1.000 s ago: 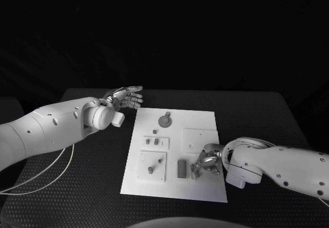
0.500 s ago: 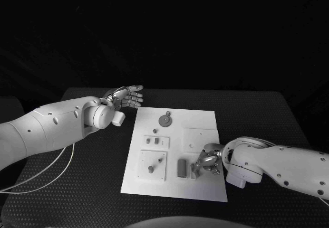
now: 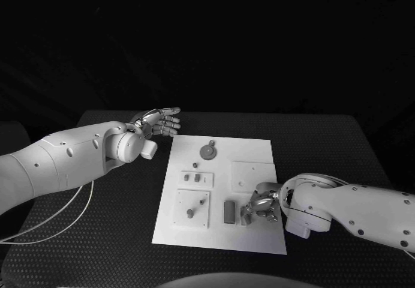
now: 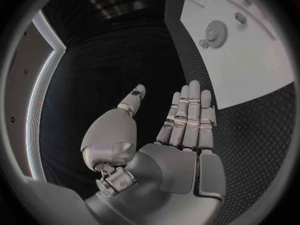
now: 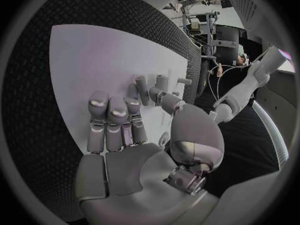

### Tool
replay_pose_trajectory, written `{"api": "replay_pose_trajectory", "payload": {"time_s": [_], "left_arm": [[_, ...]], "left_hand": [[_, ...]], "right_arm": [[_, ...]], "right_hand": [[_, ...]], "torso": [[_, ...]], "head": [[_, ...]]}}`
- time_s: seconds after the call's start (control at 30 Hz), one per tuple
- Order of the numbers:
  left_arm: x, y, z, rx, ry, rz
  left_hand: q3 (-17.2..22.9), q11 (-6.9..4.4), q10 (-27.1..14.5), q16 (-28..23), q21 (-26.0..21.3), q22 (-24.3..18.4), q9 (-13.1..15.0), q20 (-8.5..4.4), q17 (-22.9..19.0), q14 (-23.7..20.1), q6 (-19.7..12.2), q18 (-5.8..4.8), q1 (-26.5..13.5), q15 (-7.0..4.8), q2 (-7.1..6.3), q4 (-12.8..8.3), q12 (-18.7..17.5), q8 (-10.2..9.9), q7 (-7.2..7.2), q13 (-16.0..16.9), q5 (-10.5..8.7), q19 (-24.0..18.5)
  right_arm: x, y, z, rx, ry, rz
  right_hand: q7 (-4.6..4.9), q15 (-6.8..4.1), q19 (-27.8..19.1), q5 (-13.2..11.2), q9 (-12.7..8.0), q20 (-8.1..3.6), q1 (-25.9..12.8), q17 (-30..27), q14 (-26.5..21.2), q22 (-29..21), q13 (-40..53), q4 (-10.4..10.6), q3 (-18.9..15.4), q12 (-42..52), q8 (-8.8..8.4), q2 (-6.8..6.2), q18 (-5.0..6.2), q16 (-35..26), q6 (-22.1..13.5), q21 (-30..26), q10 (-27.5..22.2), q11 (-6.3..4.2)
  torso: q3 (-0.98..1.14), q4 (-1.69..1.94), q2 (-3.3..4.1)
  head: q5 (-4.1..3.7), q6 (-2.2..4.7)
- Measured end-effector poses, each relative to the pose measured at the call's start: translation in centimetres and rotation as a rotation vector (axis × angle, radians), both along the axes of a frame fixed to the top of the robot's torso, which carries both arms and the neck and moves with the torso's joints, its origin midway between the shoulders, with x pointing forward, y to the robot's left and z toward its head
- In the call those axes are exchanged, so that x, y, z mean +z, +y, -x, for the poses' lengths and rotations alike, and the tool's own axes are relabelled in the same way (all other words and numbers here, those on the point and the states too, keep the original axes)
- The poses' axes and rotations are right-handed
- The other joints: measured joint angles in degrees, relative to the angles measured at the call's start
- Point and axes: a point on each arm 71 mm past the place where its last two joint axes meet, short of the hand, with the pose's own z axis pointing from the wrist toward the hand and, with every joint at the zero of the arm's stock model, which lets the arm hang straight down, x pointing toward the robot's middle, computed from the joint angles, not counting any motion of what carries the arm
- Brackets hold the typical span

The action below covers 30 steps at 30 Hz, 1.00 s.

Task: Assemble the parts on the task board

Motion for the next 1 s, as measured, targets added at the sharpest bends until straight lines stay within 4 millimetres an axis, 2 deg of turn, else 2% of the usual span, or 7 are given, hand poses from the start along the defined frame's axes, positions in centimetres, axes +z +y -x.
{"api": "replay_pose_trajectory", "payload": {"time_s": [0.1,0.2,0.37,1.0], "left_arm": [[0.00,0.00,0.00,0.000,0.000,0.000],[0.00,0.00,0.00,0.000,0.000,-0.001],[-0.01,0.02,0.00,0.000,0.001,-0.001],[-0.01,0.12,0.01,0.001,0.002,-0.003]], "left_hand": [[0.00,0.00,0.00,0.00,0.00,0.00,0.00,0.00,0.00,0.00,0.00,0.00,0.00,0.00,0.00,0.00,0.00,0.00,0.00,0.00,0.00,0.00],[0.00,0.00,0.00,0.00,0.00,0.00,0.00,0.00,0.00,0.00,0.00,0.00,0.00,0.00,0.00,0.00,0.00,0.00,0.00,0.00,0.00,0.00],[0.00,0.00,0.00,0.00,0.00,-0.01,-0.02,0.00,0.00,0.00,0.00,0.00,0.00,0.00,0.00,0.00,0.00,0.00,0.00,0.00,0.00,0.00],[0.00,0.00,0.00,-0.23,0.00,0.04,-0.05,0.00,0.10,0.00,0.00,0.00,0.00,0.00,0.00,0.00,0.00,0.22,0.00,0.01,0.00,0.00]], "right_arm": [[-0.01,0.06,0.04,0.008,-0.001,0.003],[-0.02,0.09,0.06,0.015,-0.003,0.005],[-0.01,0.14,0.10,0.025,-0.006,0.005],[0.07,0.20,0.55,0.060,0.001,-0.004]], "right_hand": [[0.07,-0.08,0.00,-1.06,-0.07,0.00,-0.41,0.00,-0.08,-0.02,0.00,0.76,0.09,0.00,0.29,-0.41,0.00,0.00,0.17,0.00,0.12,-0.12],[0.09,-0.08,0.00,-1.77,-0.06,0.01,-0.77,0.00,-0.08,-0.07,0.05,1.34,0.56,0.00,0.33,-0.06,0.00,0.00,0.29,0.00,0.12,-0.12],[0.07,-0.08,0.00,-1.78,-0.07,0.01,-1.30,0.06,-0.08,-0.07,0.06,1.74,0.64,0.00,0.33,0.47,-0.01,0.00,0.32,0.00,0.12,-0.12],[-0.17,-0.06,-0.23,-1.77,-0.24,-0.20,-1.59,0.05,-0.09,-0.07,0.10,1.90,0.48,0.22,0.63,0.77,0.00,0.00,0.55,0.00,0.33,-0.33]], "torso": [[0.00,0.00,0.00],[0.00,0.01,0.00],[-0.01,0.01,0.00],[0.00,0.00,0.01]], "head": [[0.00,-0.04],[0.00,-0.07],[0.00,-0.07],[0.27,-0.36]]}}
